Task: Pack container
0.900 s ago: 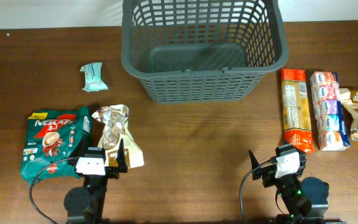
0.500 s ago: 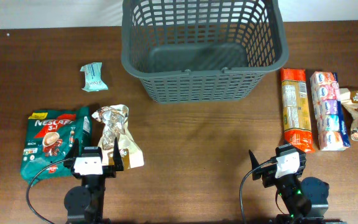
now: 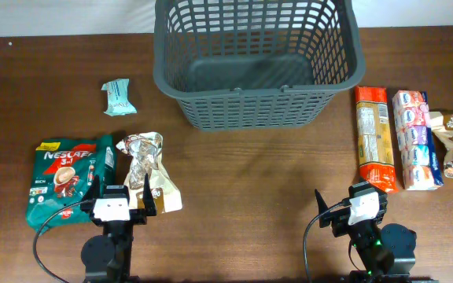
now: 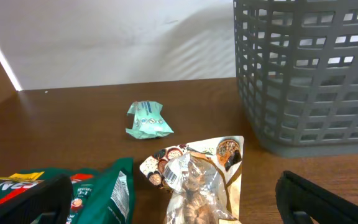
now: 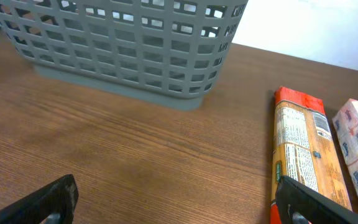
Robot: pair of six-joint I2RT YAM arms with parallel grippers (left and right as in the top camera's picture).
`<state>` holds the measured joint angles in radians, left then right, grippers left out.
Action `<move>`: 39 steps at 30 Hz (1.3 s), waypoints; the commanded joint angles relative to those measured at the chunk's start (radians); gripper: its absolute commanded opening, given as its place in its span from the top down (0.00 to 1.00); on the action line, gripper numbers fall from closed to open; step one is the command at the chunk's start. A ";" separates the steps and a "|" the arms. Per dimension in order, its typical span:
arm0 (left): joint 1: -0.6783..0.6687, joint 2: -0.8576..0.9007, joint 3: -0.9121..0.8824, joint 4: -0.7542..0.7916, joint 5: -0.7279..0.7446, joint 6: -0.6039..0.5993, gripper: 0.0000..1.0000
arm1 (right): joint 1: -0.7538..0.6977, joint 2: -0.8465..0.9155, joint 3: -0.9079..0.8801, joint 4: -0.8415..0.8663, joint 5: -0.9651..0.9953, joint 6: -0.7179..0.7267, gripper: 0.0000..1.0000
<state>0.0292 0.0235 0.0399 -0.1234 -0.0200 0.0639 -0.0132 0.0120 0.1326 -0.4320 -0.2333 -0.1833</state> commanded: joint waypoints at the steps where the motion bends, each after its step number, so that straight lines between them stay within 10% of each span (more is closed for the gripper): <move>1: 0.000 0.003 -0.009 -0.002 -0.014 0.020 0.01 | 0.006 -0.009 -0.007 0.003 0.009 0.009 0.01; 25: 0.000 0.003 -0.005 -0.003 0.096 0.018 0.01 | 0.006 -0.009 -0.007 0.003 0.009 0.009 0.01; 39: 0.000 0.291 0.539 -0.526 -0.055 -0.101 0.01 | 0.006 0.055 0.187 -0.019 0.030 0.009 0.01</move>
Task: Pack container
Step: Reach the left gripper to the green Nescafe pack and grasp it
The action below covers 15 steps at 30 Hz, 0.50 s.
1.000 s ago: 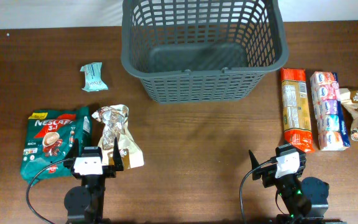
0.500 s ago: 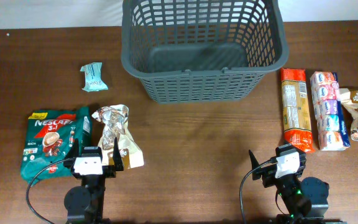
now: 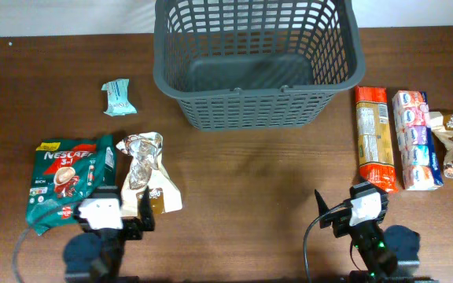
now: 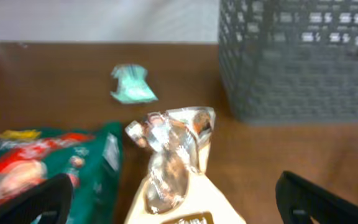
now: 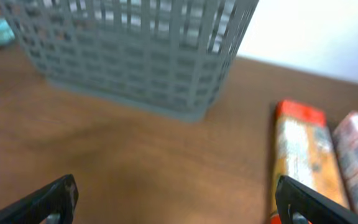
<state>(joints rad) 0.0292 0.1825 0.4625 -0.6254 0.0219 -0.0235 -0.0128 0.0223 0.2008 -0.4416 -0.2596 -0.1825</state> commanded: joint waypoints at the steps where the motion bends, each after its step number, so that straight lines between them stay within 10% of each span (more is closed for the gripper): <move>1: 0.000 0.212 0.169 -0.035 -0.121 -0.014 0.01 | 0.006 0.071 0.147 -0.028 0.088 0.008 0.01; 15: 0.290 1.186 1.067 -0.410 0.090 0.023 0.01 | 0.006 0.746 0.815 -0.345 0.106 0.076 0.01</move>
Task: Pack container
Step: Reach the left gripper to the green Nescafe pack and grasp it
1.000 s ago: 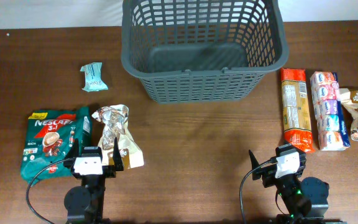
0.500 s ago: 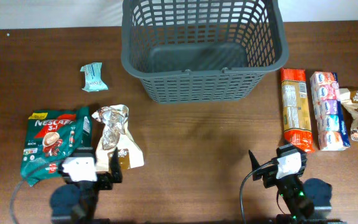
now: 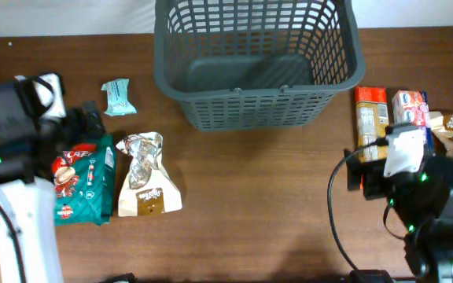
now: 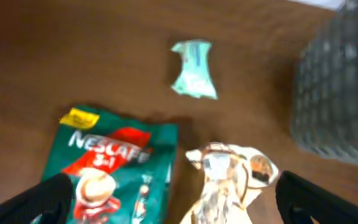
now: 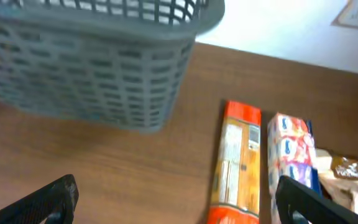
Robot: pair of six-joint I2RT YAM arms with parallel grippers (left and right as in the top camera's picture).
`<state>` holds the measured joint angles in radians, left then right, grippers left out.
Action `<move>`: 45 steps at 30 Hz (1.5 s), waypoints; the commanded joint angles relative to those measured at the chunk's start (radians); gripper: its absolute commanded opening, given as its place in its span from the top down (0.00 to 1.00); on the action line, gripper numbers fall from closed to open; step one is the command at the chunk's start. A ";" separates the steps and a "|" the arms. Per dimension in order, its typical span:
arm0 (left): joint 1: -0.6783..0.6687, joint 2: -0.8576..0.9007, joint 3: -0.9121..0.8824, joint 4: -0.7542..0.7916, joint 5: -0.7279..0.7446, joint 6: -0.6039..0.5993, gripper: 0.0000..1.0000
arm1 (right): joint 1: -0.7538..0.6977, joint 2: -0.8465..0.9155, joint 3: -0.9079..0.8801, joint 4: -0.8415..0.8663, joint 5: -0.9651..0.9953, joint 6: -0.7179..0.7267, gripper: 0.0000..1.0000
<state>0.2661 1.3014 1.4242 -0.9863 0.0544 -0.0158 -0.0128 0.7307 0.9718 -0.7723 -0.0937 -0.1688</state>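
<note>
The grey mesh basket (image 3: 258, 63) stands at the back middle with nothing showing inside. Left of it lie a teal packet (image 3: 118, 97), a green Nescafé bag (image 3: 89, 185) and a beige foil snack bag (image 3: 146, 185). On the right lie an orange packet (image 3: 370, 118), a tissue pack (image 3: 410, 106) and a brown-white bag. My left gripper (image 4: 179, 205) hangs open high over the Nescafé bag (image 4: 114, 168) and snack bag (image 4: 229, 180). My right gripper (image 5: 179, 205) is open above the table, left of the orange packet's (image 5: 238, 168) near end.
The left arm (image 3: 14, 196) reaches along the table's left side, and the right arm (image 3: 439, 212) rises at the right front. The basket wall (image 5: 98, 74) stands ahead and left of the right gripper. The white wall runs behind the basket.
Both arms have risen from low at the front edge. The left gripper now looks down on the Nescafé bag from farther left and back; the right is higher and nearer the orange packet. No item moved.
Both grippers sat open and low at the table's front edge, left and right. At the second moment the left had shifted slightly left and both views were blurred. Now both are raised over their own sides' items, still open and holding nothing.
</note>
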 commanded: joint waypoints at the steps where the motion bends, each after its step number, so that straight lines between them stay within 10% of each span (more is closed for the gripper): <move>1: 0.063 0.077 0.110 -0.060 0.066 0.015 0.01 | 0.006 0.047 0.044 -0.015 -0.060 0.074 0.01; 15: 0.071 0.347 0.106 -0.441 -0.159 -0.004 0.01 | 0.005 0.203 0.044 0.040 0.135 0.130 0.01; 45: -0.143 0.502 -0.266 -0.023 -0.551 -0.182 0.00 | 0.005 0.231 0.044 0.055 0.133 0.151 0.01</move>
<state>0.1192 1.7786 1.1843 -1.0256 -0.4595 -0.1772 -0.0128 0.9653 0.9989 -0.7242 0.0231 -0.0265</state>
